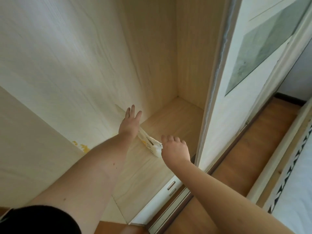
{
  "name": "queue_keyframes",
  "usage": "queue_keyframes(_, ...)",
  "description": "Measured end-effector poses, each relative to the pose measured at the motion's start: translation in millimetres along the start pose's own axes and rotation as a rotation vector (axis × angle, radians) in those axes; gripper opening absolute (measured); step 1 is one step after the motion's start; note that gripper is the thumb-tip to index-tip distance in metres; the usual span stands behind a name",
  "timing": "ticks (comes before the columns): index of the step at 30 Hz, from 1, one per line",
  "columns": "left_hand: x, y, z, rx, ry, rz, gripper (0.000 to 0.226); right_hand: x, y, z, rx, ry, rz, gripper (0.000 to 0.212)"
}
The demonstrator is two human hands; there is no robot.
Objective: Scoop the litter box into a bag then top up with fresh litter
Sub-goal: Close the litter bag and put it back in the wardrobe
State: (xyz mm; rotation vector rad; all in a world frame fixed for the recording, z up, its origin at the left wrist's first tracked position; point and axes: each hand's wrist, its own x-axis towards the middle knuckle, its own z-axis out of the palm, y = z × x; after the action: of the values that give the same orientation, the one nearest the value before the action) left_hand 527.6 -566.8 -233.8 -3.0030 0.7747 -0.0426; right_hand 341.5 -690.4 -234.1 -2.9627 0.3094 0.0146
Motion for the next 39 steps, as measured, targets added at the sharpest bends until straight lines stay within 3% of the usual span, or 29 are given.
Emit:
queue_keyframes(8,-64,33,-20,0.163,-0.052,0.173,0.054,-76,20,-40,-0.085,0.140,0.021,0.037)
queue_keyframes(12,-114,76,-36,0.123,-0.053,0.236,0.046,-135,46,-57,-0.085,0.200,0.066,0.036)
queue_keyframes(21,-260,163,-91,-0.024,-0.023,0.364,0.053,-272,91,-85,-0.143,0.234,0.218,0.049)
queue_keyframes(29,-339,188,-134,-0.129,0.060,0.599,0.049,-359,78,-101,-0.167,0.296,0.397,0.045)
queue_keyframes(39,-378,186,-140,-0.140,0.093,0.867,0.052,-426,5,-102,-0.178,0.288,0.709,0.048)
